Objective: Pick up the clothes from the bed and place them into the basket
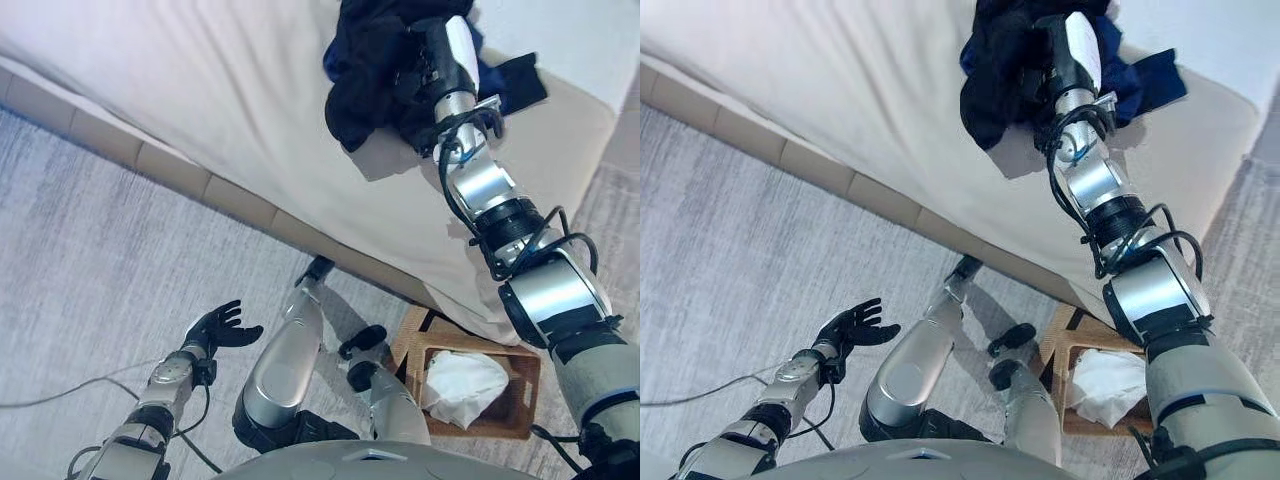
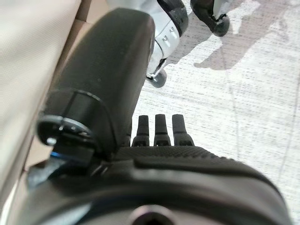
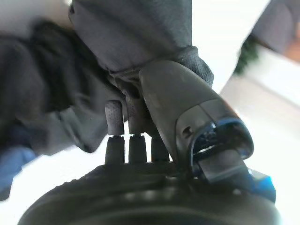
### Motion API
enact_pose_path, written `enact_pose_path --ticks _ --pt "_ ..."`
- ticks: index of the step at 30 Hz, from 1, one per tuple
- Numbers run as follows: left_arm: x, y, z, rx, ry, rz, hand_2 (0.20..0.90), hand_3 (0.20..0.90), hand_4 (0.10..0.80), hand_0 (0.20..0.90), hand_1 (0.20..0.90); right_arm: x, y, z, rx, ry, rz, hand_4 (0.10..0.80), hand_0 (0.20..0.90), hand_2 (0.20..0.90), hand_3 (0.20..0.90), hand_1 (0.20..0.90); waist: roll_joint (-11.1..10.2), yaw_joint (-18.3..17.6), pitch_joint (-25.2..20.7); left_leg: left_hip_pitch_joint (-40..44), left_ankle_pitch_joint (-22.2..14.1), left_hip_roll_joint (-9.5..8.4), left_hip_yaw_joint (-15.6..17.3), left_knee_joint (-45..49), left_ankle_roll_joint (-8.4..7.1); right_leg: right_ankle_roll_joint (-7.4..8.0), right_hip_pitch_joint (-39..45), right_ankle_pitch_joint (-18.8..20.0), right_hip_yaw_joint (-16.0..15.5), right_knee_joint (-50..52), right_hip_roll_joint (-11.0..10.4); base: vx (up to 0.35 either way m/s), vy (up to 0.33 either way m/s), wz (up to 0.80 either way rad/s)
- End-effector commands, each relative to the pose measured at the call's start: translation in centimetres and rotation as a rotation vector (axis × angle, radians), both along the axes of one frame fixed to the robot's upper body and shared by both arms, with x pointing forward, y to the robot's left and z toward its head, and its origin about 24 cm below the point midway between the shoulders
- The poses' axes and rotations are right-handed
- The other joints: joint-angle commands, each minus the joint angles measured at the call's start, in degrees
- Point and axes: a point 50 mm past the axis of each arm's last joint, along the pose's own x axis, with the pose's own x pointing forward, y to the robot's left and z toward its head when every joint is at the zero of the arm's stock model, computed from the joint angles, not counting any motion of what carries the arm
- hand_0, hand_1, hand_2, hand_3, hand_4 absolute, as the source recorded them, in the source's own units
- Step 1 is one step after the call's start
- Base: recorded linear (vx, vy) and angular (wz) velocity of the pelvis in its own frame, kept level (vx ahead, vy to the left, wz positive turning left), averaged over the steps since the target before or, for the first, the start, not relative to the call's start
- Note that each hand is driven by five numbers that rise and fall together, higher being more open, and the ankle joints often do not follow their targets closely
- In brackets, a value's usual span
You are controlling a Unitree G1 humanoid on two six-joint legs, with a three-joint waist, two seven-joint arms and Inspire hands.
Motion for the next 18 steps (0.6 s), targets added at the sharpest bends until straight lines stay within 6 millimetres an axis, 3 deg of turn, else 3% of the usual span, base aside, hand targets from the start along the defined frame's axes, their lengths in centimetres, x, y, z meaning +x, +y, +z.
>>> enact_pose_path --ticks 1,10,18 --pt "-6.8 1.3 -2.8 0.052 0.186 0.031 0.9 0.9 0.8 0.9 0.9 -3.5 -0.9 4.6 0.118 -0.342 0.036 0.1 0.3 0.3 0.2 0.3 -0.4 -3.1 -9.1 9.1 -6.2 2.12 4.5 -8.6 2.76 -0.26 4.0 -3.1 2.9 6.0 0.4 0.088 -0.005 -0.29" --pt "-10.8 0.4 -4.5 0.084 0.338 -0.009 0.9 0.9 0.8 0.9 0.9 -8.7 -4.1 6.7 0.193 -0.692 -0.138 0.1 0.3 0.3 0.2 0.3 0.0 -8.0 -20.1 17.0 -5.1 1.64 6.6 -13.1 3.29 0.34 10.1 -1.3 6.1 0.2 2.1 0.057 -0.022 -0.25" --pt "-12.6 -0.1 -5.3 0.102 0.436 -0.036 0.9 0.9 0.8 0.9 0.9 -10.8 -5.6 8.3 0.215 -0.816 -0.182 0.1 0.3 0.3 0.2 0.3 -0.1 -10.8 -25.5 21.2 -5.9 2.2 9.7 -14.0 2.53 0.51 12.8 -0.8 6.3 -4.8 3.0 0.02 -0.027 -0.15"
